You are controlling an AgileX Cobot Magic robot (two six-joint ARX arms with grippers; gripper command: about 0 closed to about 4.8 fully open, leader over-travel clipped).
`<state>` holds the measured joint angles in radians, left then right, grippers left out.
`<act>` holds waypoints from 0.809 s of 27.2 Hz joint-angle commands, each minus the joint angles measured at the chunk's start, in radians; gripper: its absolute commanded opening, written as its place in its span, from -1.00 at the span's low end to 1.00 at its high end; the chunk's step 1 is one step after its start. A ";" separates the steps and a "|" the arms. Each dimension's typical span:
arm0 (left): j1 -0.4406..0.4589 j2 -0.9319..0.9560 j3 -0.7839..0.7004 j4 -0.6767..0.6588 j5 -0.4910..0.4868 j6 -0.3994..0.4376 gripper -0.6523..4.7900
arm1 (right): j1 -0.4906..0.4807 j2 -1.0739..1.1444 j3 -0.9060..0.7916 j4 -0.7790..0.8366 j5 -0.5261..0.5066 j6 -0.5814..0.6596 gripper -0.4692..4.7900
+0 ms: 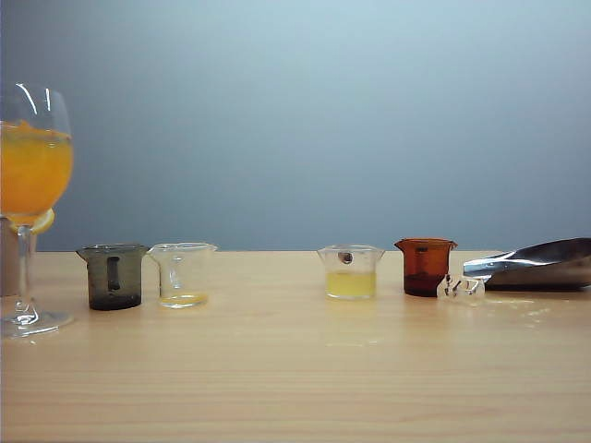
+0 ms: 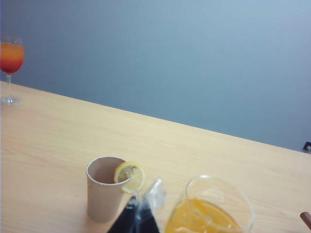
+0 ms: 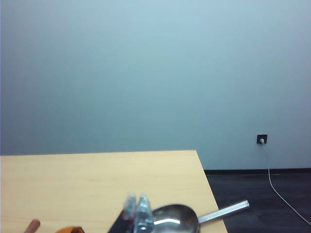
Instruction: Pick up the third measuring cup from the left, pour the pineapple juice inside into the goblet, and finally put the measuring cup back in its original place.
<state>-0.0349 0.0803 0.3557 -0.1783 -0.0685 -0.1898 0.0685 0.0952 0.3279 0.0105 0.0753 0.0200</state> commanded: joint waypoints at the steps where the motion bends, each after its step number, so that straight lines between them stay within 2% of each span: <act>1: -0.001 0.089 0.080 -0.002 0.005 -0.002 -0.78 | 0.001 0.079 0.062 0.035 0.000 0.003 -0.83; 7: 0.000 0.290 0.276 -0.071 0.016 -0.002 -0.78 | 0.009 0.298 0.192 0.080 -0.033 0.003 -0.83; 12: -0.001 0.389 0.378 -0.138 0.119 -0.008 -0.78 | 0.092 0.435 0.221 0.204 -0.021 0.002 -0.83; 14: -0.002 0.422 0.408 -0.141 0.161 -0.049 -0.78 | 0.170 0.514 0.221 0.250 0.029 0.003 -0.83; 18: -0.004 0.459 0.433 -0.150 0.161 -0.053 -0.78 | 0.345 0.652 0.221 0.288 0.195 0.003 -0.83; 22: -0.036 0.472 0.436 -0.154 0.143 -0.053 -0.78 | 0.457 0.755 0.221 0.386 0.272 0.012 -0.83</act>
<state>-0.0593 0.5510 0.7849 -0.3382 0.0841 -0.2409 0.4984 0.8257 0.5423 0.3187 0.3054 0.0219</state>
